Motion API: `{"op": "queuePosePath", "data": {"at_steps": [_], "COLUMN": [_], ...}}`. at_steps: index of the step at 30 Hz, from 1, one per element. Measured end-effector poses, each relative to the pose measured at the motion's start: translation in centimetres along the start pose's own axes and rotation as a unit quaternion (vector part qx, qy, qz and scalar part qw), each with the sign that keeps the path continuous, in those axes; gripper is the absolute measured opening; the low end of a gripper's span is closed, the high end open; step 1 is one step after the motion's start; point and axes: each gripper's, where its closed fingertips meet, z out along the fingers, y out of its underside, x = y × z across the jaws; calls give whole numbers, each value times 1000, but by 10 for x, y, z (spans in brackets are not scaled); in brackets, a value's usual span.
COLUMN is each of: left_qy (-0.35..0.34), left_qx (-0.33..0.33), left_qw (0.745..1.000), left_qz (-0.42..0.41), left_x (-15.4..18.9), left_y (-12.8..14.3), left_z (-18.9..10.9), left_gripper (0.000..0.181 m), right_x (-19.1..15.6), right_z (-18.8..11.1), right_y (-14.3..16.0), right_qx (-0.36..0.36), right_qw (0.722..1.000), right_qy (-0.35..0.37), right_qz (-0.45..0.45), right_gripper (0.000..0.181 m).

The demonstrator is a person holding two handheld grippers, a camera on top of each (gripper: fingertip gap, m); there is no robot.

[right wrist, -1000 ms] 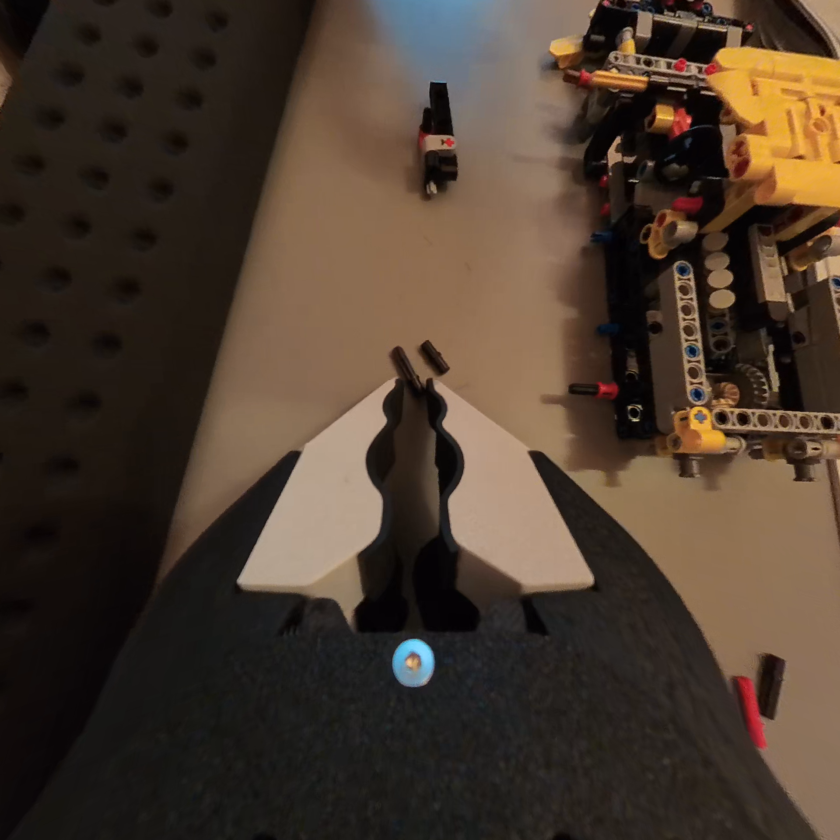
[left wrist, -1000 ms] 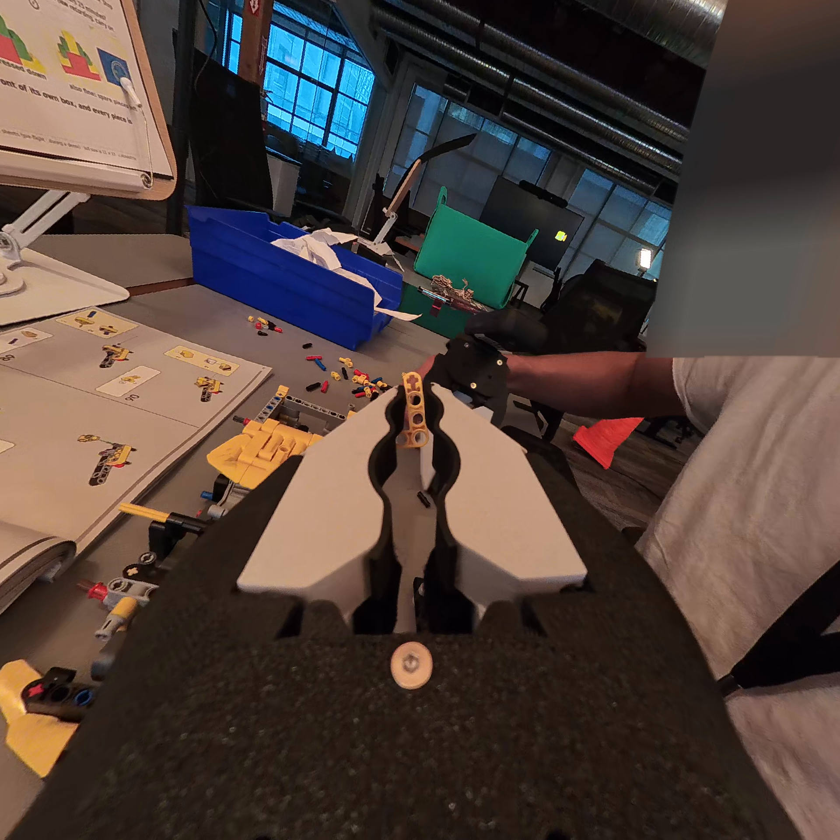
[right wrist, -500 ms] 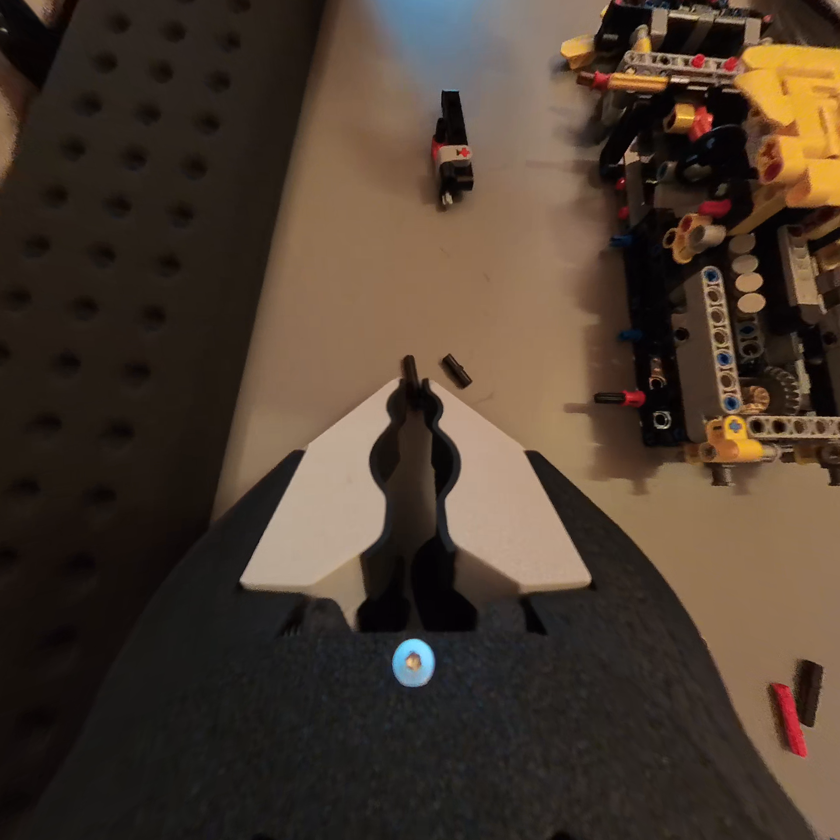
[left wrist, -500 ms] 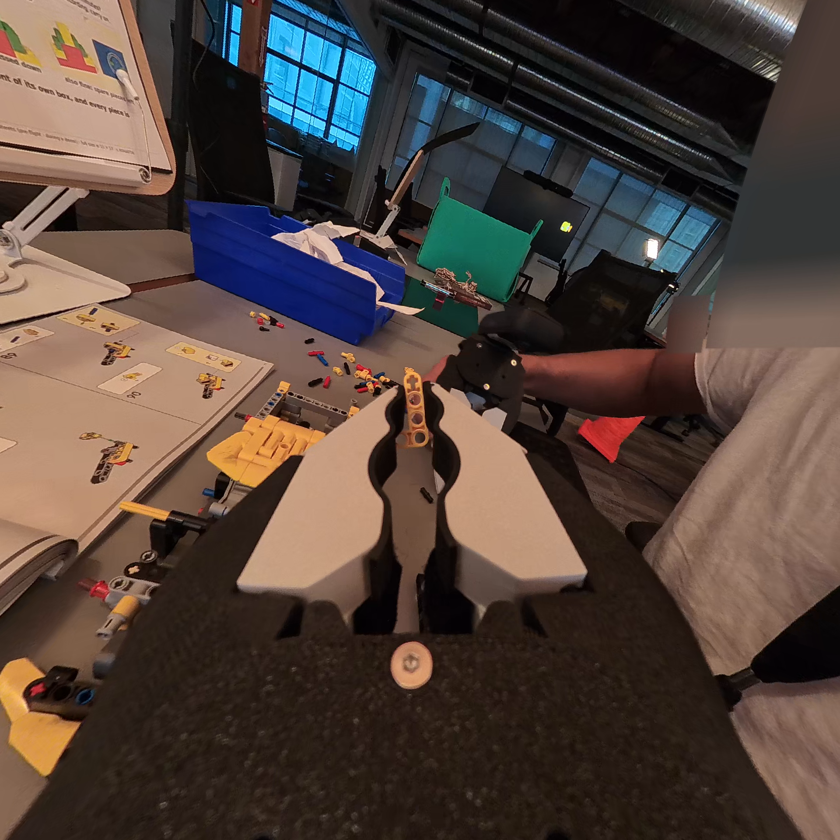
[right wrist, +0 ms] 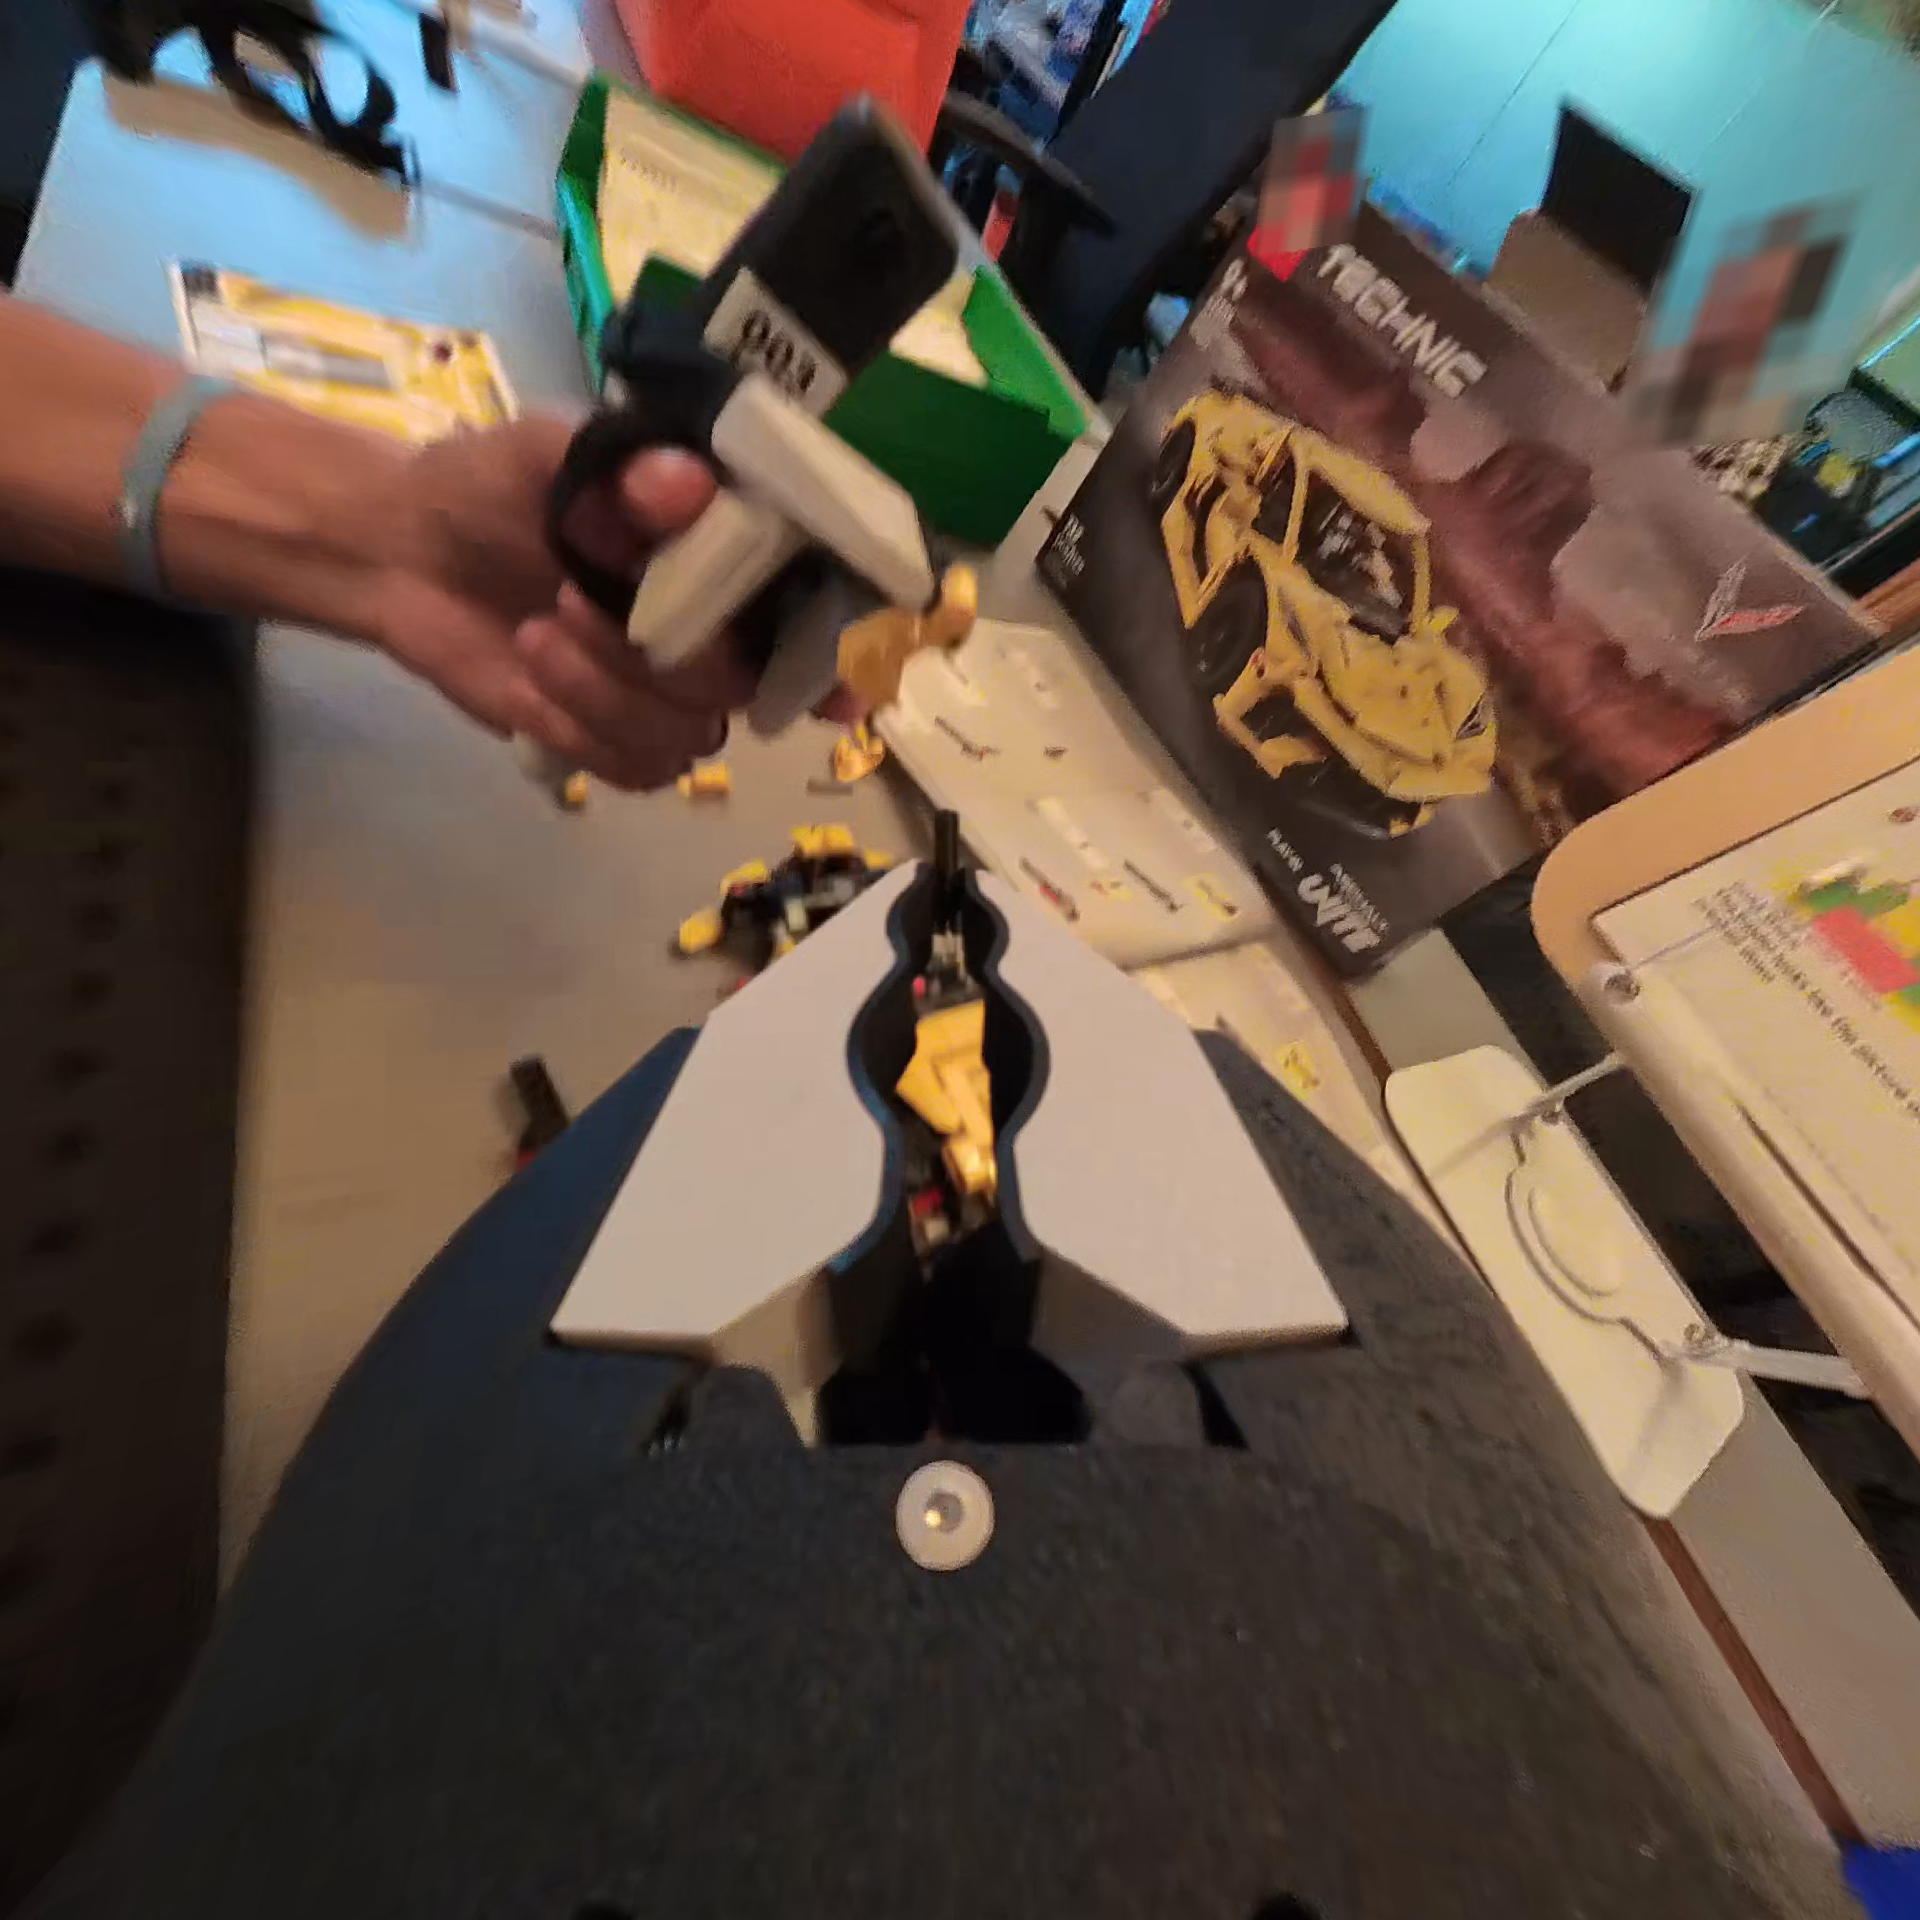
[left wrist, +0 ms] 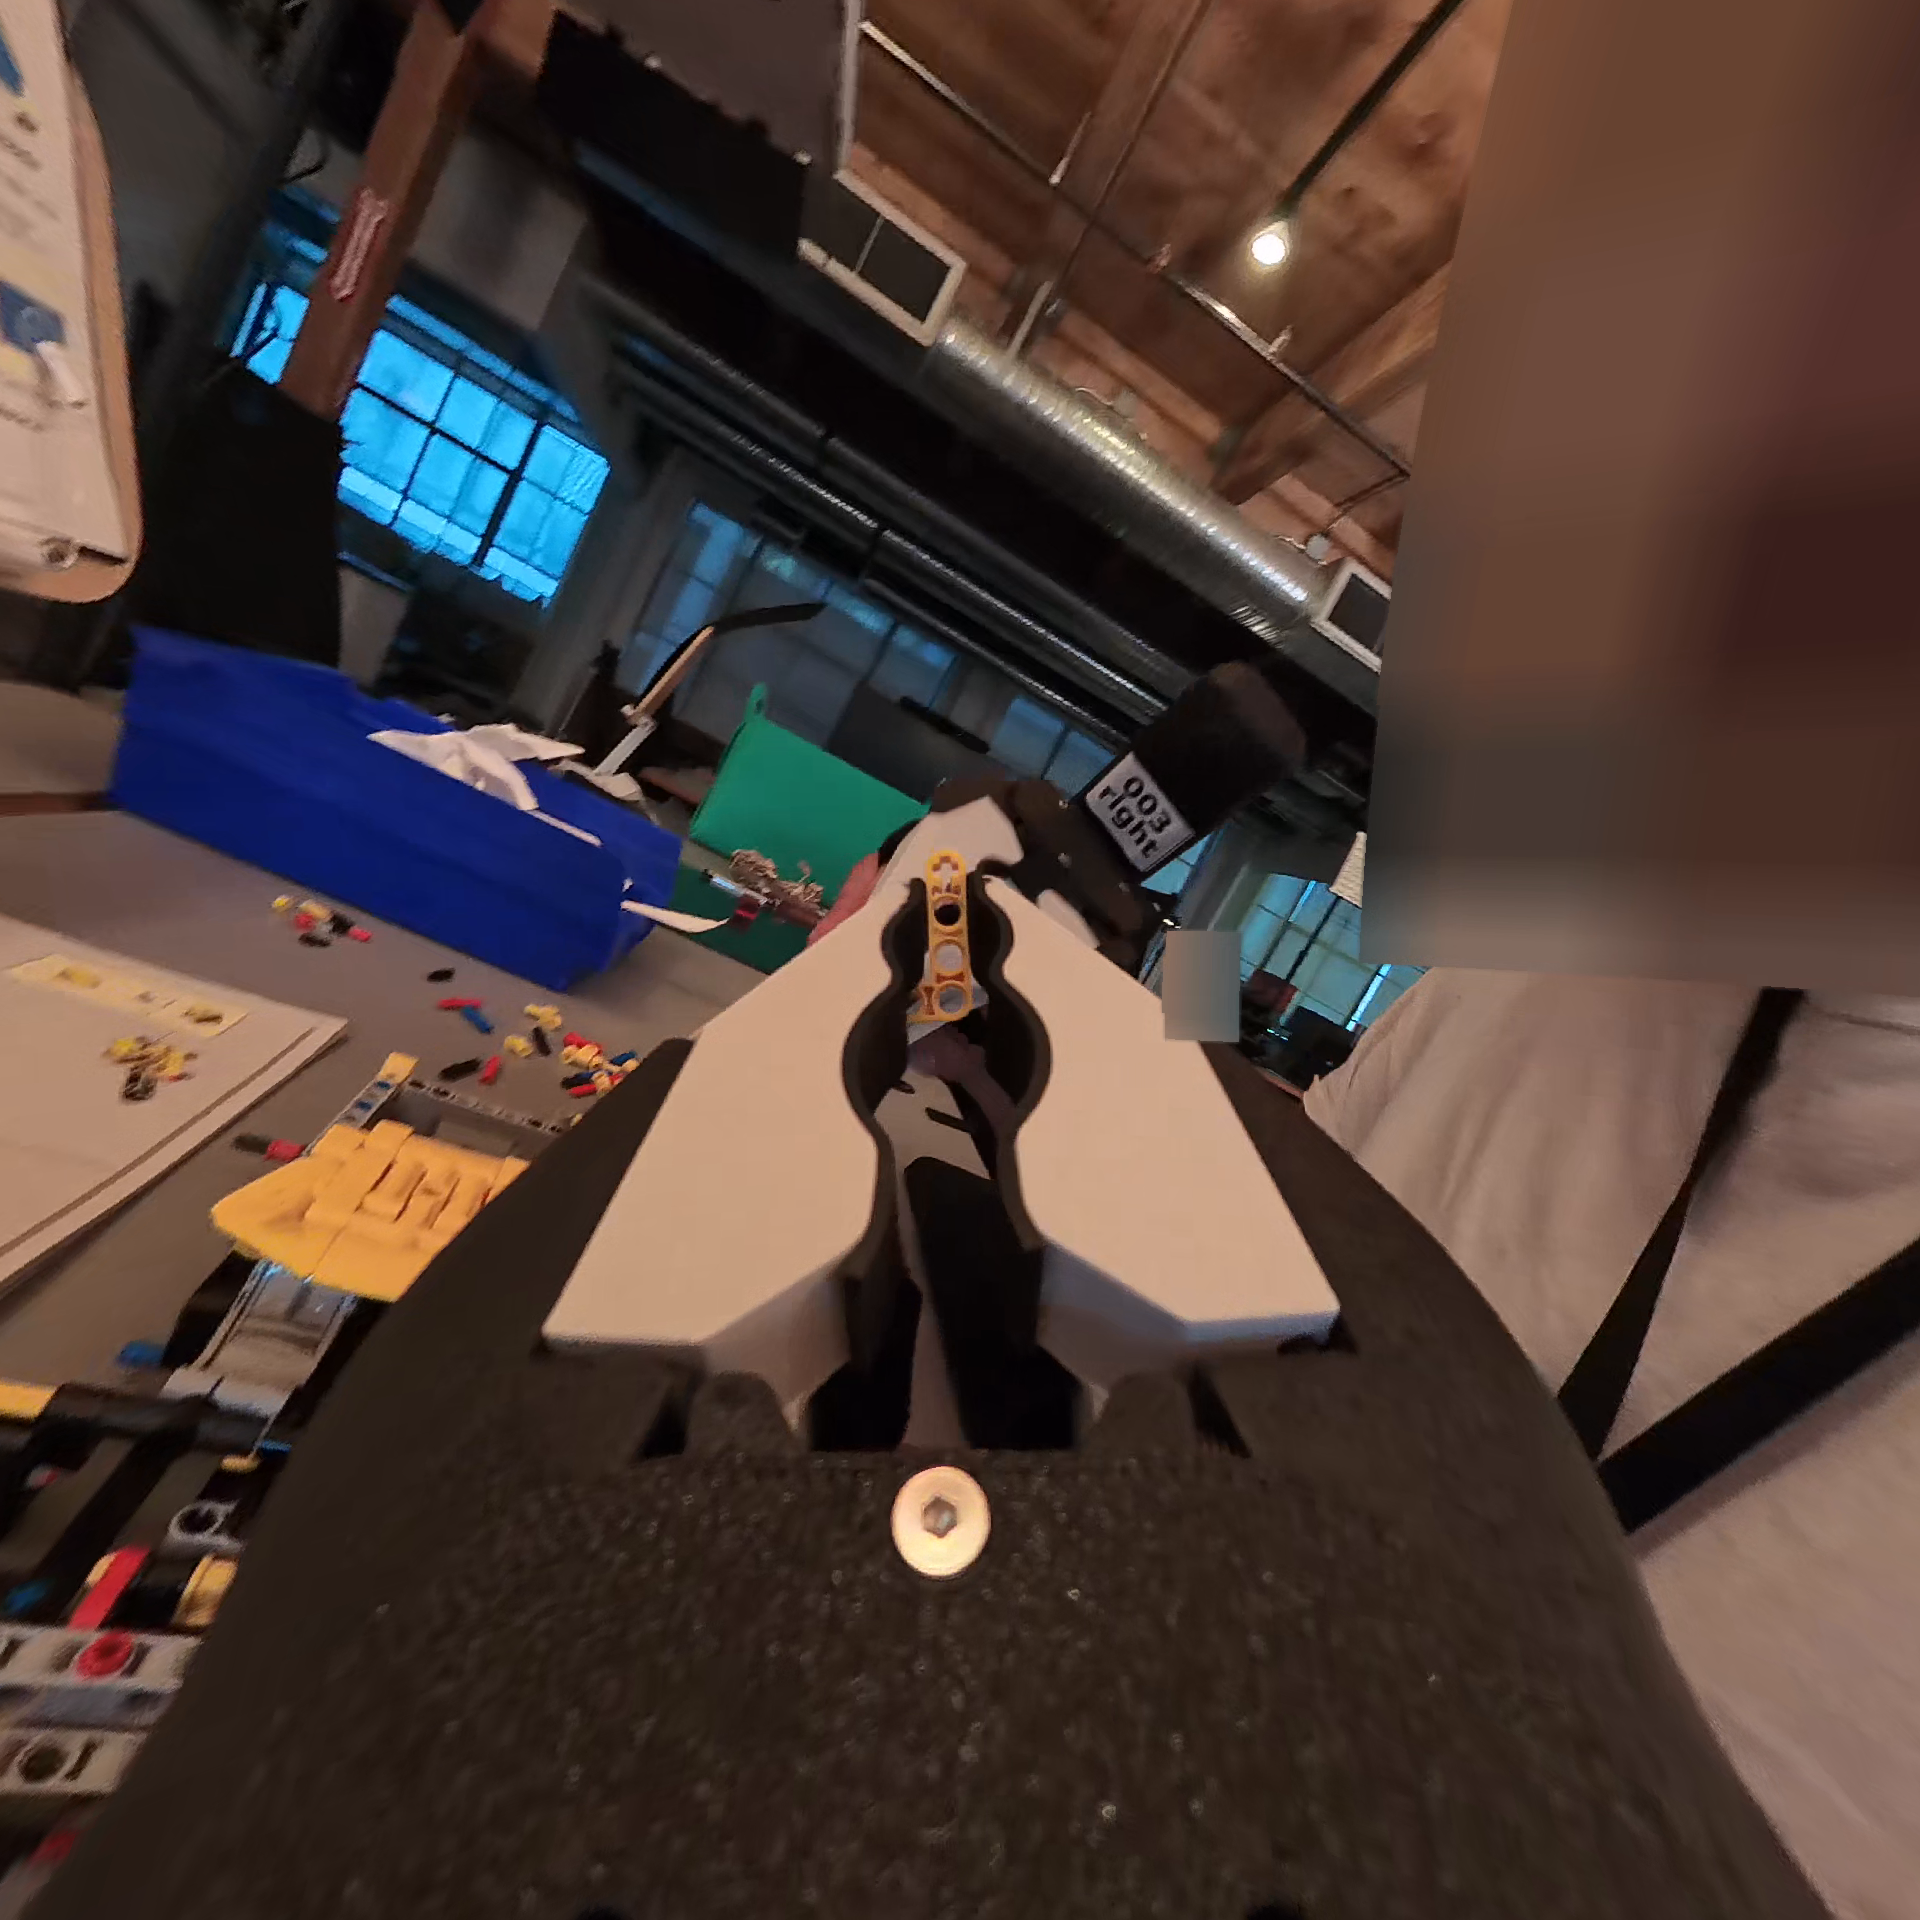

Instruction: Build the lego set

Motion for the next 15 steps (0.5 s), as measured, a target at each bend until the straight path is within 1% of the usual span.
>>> {"op": "queuePosePath", "data": {"at_steps": [1, 3, 6, 8, 15], "left_qy": [4, 8, 6, 12, 8], "left_qx": [1, -1, -9, -15, -22], "left_qw": [1000, 1000, 1000, 1000, 1000], "left_qz": [2, 2, 6, 7, -11], "left_x": [1, 2, 1, 2, -4], "left_y": [0, 1, 5, 7, 12], "left_z": [0, 0, 1, 2, 2], "left_gripper": [7, 7, 7, 7, 7], "right_x": [0, -1, -3, -4, -6], "right_z": [4, 8, 3, 3, 7], "right_y": [-10, -18, -27, -24, -22], "right_qx": [15, 19, 37, 25, 25], "right_qw": [1000, 1000, 999, 999, 999], "right_qy": [4, 8, 6, 4, -7], "right_qz": [7, 17, 20, 25, 42], "right_gripper": [3, 4, 4, 3, 2]}}
